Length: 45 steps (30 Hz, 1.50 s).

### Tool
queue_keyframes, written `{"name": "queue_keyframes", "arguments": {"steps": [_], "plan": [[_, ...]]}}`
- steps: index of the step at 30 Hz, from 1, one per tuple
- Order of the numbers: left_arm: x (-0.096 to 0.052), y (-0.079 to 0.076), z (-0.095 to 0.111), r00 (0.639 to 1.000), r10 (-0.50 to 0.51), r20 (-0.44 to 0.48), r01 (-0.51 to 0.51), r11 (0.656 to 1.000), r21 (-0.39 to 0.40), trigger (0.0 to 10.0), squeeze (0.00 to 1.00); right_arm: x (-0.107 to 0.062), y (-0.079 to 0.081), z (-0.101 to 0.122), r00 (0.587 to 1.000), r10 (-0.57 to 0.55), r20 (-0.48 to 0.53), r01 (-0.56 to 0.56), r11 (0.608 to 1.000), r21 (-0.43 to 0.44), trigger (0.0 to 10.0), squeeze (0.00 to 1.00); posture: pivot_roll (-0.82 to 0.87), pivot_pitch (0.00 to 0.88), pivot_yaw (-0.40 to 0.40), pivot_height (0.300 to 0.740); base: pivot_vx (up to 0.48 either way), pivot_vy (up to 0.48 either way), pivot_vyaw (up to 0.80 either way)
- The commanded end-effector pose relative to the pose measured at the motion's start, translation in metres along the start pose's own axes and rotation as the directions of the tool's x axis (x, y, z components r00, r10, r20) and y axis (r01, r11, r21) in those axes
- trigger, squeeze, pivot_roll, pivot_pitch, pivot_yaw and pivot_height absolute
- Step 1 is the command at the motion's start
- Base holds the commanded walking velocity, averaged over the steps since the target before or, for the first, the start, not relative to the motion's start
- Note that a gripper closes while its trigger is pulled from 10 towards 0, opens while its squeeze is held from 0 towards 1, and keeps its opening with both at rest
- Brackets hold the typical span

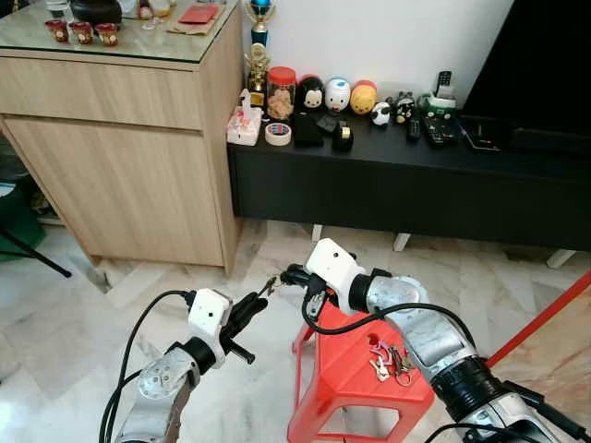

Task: Hang keys on a hook

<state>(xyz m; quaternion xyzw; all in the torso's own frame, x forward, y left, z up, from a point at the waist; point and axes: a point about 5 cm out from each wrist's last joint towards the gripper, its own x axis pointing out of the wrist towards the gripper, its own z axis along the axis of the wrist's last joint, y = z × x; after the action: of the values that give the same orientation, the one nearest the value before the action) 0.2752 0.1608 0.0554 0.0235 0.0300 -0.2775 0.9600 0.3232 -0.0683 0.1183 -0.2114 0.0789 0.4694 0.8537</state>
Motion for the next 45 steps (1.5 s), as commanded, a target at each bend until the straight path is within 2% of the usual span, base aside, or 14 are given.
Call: {"name": "queue_keyframes", "arguments": {"steps": [1,7,9,10,14,15,26,32,37,38,39,40,41,45], "plan": [[-0.003,0.002,-0.001,1.000,0.012,-0.010,-0.012,1.000,-0.001,0.0,0.00,-0.003,-0.006,-0.002,1.000,-0.027,-0.014,0.027,1.000,-0.004,10.0,0.00,0.02,0.044,-0.116,0.740,0.000,0.000,0.00],[-0.003,0.002,-0.001,1.000,0.011,-0.009,-0.011,1.000,-0.001,0.0,0.00,-0.001,-0.006,0.000,1.000,-0.023,0.000,0.023,1.000,0.005,10.0,0.00,0.02,0.043,-0.118,0.740,0.000,0.000,0.00],[-0.003,0.002,-0.001,1.000,0.010,-0.009,-0.010,1.000,-0.001,0.0,0.00,-0.001,-0.006,0.001,1.000,-0.020,0.007,0.020,1.000,0.009,10.0,0.83,0.02,0.043,-0.118,0.740,0.000,0.000,0.00],[-0.003,0.002,-0.001,1.000,0.009,-0.009,-0.009,1.000,-0.001,0.0,0.00,-0.001,-0.006,0.001,1.000,-0.019,0.011,0.019,1.000,0.013,10.0,1.00,0.02,0.043,-0.118,0.740,0.000,0.000,0.00],[-0.002,0.001,-0.001,1.000,0.006,-0.010,-0.006,1.000,-0.003,0.0,0.00,-0.002,-0.005,0.003,1.000,-0.019,0.021,0.019,1.000,0.020,10.0,0.93,0.02,0.042,-0.118,0.740,0.000,0.000,0.00],[-0.002,0.001,-0.001,1.000,0.005,-0.010,-0.005,1.000,-0.004,0.0,0.00,-0.002,-0.006,0.003,0.999,-0.023,0.021,0.023,1.000,0.020,10.0,0.00,0.02,0.042,-0.118,0.740,0.000,0.000,0.00],[-0.005,0.000,-0.005,0.999,-0.007,-0.035,0.007,1.000,0.004,0.0,0.00,-0.004,-0.015,0.004,0.996,-0.080,0.028,0.079,0.996,0.037,10.0,0.00,0.02,0.042,-0.118,0.740,0.000,0.000,0.00],[-0.006,-0.001,-0.007,0.999,-0.005,-0.044,0.005,1.000,0.008,0.0,0.00,-0.007,-0.023,-0.014,0.972,-0.234,-0.025,0.235,0.963,0.135,10.0,0.00,0.02,0.040,-0.118,0.740,0.000,0.000,0.00],[-0.005,0.001,-0.008,0.999,0.029,-0.046,-0.029,0.999,0.017,0.6,0.00,-0.026,-0.031,-0.065,0.858,-0.464,-0.222,0.514,0.788,0.339,10.0,0.00,0.02,0.041,-0.117,0.740,0.000,0.000,0.00],[-0.005,0.001,-0.008,0.998,0.039,-0.041,-0.039,0.999,0.009,8.5,0.00,-0.032,-0.026,-0.086,0.822,-0.488,-0.292,0.567,0.742,0.358,10.0,0.00,0.02,0.039,-0.115,0.740,0.000,0.000,0.00],[-0.005,0.001,-0.008,0.998,0.041,-0.040,-0.040,0.999,0.007,8.5,0.00,-0.034,-0.024,-0.090,0.815,-0.491,-0.306,0.577,0.733,0.360,10.0,0.00,0.02,0.039,-0.115,0.740,0.000,0.000,0.00],[-0.004,0.001,-0.008,0.998,0.043,-0.040,-0.043,0.999,0.005,10.0,0.00,-0.036,-0.020,-0.099,0.803,-0.494,-0.334,0.594,0.708,0.382,10.0,0.00,0.02,0.039,-0.115,0.740,0.000,0.000,0.00],[-0.004,0.001,-0.008,0.998,0.043,-0.040,-0.043,0.999,0.005,10.0,0.00,-0.036,-0.020,-0.099,0.803,-0.494,-0.334,0.594,0.708,0.382,10.0,0.00,0.02,0.039,-0.115,0.740,0.000,0.000,0.00],[-0.003,0.003,-0.010,0.994,0.098,-0.041,-0.098,0.995,-0.016,10.0,0.00,-0.045,0.008,-0.136,0.752,-0.488,-0.443,0.658,0.606,0.448,10.0,0.00,0.02,0.039,-0.112,0.740,0.000,0.000,0.00]]}}
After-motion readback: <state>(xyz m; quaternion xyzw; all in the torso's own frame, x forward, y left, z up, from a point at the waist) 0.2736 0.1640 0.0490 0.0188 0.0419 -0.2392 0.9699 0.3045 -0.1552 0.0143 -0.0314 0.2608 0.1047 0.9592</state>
